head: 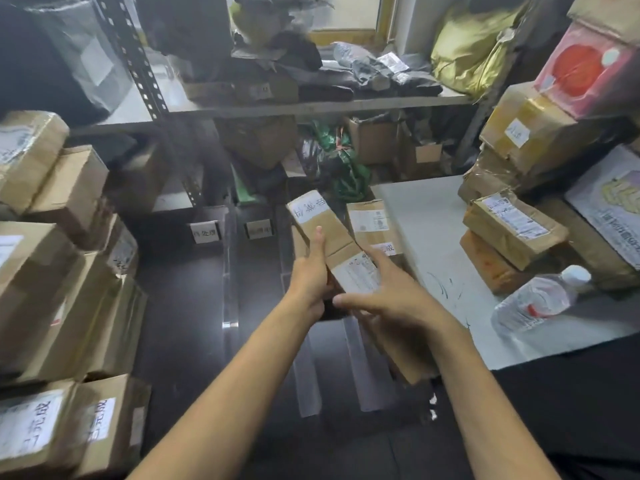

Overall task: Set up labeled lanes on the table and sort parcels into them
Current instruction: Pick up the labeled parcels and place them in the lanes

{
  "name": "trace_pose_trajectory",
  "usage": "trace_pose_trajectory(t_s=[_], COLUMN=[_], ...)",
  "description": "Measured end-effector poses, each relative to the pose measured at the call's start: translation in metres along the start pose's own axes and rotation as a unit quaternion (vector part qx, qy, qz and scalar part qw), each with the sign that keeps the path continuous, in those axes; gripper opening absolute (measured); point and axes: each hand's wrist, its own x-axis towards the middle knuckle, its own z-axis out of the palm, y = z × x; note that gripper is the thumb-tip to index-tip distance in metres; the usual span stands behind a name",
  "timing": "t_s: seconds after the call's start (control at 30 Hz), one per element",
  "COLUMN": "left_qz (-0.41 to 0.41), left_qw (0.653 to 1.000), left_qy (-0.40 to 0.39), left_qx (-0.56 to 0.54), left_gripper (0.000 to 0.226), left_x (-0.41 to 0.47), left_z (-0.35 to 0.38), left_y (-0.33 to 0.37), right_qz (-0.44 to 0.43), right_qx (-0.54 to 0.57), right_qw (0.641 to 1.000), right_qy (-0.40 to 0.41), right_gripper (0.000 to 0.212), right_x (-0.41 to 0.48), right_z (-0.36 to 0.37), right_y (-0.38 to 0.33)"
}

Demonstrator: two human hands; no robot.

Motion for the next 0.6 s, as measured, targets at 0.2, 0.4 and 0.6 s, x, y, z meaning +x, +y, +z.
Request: trace_pose_trajectory(t_s=[0.2, 0.4, 0.6], left_qz=[0.222, 0.219, 0.048], left_qw=[0.914, 0.689, 0.813], left_qy=[0.169, -0.156, -0.273], left_qx=[0.294, 0.673, 0.512], left_gripper=[0.088, 0.102, 0.043], left_x=[0.031, 0.055, 0.073], left_z=[-0.015, -0.043, -0.054], left_y=[-0.004, 0.040, 0.034], right_qz=[-0.015, -0.087, -0.154], right_qx=[-0.245, -0.414, -0.392], right_qw=[0.969, 0.905, 0.906], right_qy=[-0.023, -0.044, 0.039], right_gripper=[0.082, 0.063, 0.061], right_x=[0.020, 0.043, 0.060], right_z=[-0.009, -0.016, -0.011], right_y=[0.001, -0.010, -0.022])
